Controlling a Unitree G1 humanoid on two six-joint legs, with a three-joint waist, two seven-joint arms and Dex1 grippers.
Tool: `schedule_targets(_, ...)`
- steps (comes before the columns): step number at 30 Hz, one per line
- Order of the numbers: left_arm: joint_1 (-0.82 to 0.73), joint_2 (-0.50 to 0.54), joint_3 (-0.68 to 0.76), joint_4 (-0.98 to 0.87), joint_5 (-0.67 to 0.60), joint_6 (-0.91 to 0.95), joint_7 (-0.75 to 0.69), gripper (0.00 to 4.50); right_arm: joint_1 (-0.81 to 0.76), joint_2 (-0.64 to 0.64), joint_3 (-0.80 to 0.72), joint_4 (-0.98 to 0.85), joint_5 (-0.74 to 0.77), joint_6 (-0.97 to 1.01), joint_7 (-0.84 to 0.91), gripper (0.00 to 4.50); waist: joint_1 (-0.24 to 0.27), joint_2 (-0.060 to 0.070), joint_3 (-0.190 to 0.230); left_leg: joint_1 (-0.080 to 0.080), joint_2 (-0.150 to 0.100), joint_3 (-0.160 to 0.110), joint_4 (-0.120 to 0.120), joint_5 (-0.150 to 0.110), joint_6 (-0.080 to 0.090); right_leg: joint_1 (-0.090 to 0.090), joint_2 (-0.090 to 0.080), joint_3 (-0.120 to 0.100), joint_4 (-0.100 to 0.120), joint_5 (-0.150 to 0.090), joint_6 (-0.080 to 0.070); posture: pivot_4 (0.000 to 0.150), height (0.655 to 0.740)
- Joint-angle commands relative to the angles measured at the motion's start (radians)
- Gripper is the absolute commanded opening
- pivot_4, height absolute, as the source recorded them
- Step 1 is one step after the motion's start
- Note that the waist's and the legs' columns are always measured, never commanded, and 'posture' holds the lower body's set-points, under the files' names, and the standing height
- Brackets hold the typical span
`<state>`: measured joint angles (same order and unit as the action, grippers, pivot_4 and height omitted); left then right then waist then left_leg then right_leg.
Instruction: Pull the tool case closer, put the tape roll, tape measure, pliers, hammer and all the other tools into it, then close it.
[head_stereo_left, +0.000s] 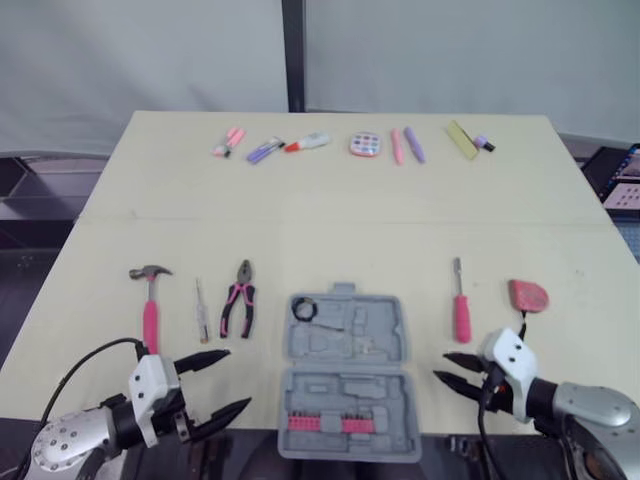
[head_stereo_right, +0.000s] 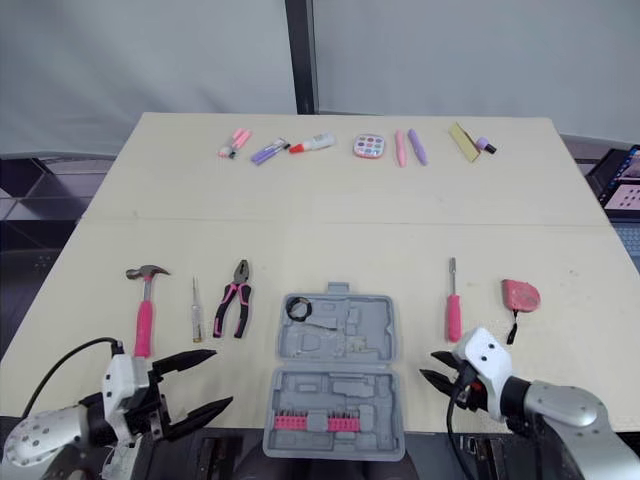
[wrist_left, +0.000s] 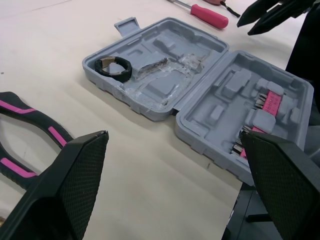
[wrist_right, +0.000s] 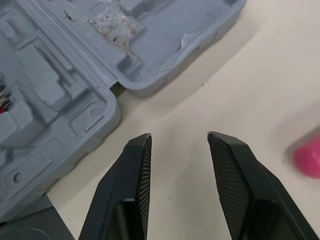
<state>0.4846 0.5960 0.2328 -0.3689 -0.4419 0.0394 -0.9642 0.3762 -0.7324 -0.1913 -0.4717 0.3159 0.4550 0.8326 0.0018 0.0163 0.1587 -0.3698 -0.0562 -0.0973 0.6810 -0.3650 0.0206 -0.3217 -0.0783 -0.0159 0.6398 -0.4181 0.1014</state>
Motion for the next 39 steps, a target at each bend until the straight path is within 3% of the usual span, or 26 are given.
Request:
schedule_targets(1,0.013,0.002,-0.001,-0.030,0.003,-0.010,0.006,4.50,0.013,0.008,-0.026,-0.043,0.008,-0.017,-0.017,1.88,0.000,0.000,0.000,0.000,0.000,0.000,0.000,0.000,0.000,0.000,0.000,0.000,0.000,0.000,0.000,0.150,0.7134)
schedule_targets(10,-0.022,0.016,-0.002,-0.022,0.003,-0.005,0.007,4.50,0.012,0.005,-0.024,-0.036,0.007,-0.014,-0.027,1.88,0.000,0.000,0.000,0.000,0.000,0.000,0.000,0.000,0.000,0.000,0.000,0.000,0.000,0.000,0.000,0.150,0.7134)
schedule_targets(27,-0.169,0.046,-0.104,-0.053,-0.046,0.022,-0.076,4.50,0.037,0.070,-0.260,-0.117,0.112,0.244,-0.206,1.88,0.000,0.001,0.000,0.000,0.000,0.000,0.000,0.000,0.000,0.000,0.000,0.000,0.003,0.000,0.000,0.150,0.7134)
schedule_targets(30,-0.176,0.047,-0.108,-0.048,-0.057,0.031,-0.085,4.50,0.042,0.079,-0.299,-0.120,0.108,0.279,-0.240,2.69,0.000,0.001,0.000,0.000,0.000,0.000,0.000,0.000,0.000,-0.001,0.000,0.000,0.004,0.000,0.000,0.150,0.7134)
schedule_targets(33,-0.214,0.045,-0.117,-0.044,-0.059,0.048,-0.078,4.50,0.012,0.086,-0.348,-0.087,0.112,0.318,-0.279,4.19,0.000,0.001,0.000,0.001,-0.001,0.000,0.000,0.000,0.000,0.000,0.000,0.000,0.004,0.000,0.000,0.150,0.7134)
schedule_targets(34,-0.222,0.043,-0.118,-0.044,-0.060,0.051,-0.076,4.50,0.000,0.089,-0.359,-0.077,0.107,0.321,-0.294,4.46,0.000,0.001,0.000,0.001,-0.001,0.000,0.001,0.000,0.001,0.000,0.000,0.001,0.004,0.000,0.000,0.150,0.7134)
schedule_targets(39,-0.244,0.043,-0.132,-0.043,-0.054,0.056,-0.080,4.50,-0.074,0.109,-0.392,-0.009,0.090,0.371,-0.382,4.46,-0.001,0.001,0.000,0.001,-0.001,0.000,0.000,0.000,0.001,-0.001,0.001,0.000,0.005,0.000,0.000,0.150,0.7134)
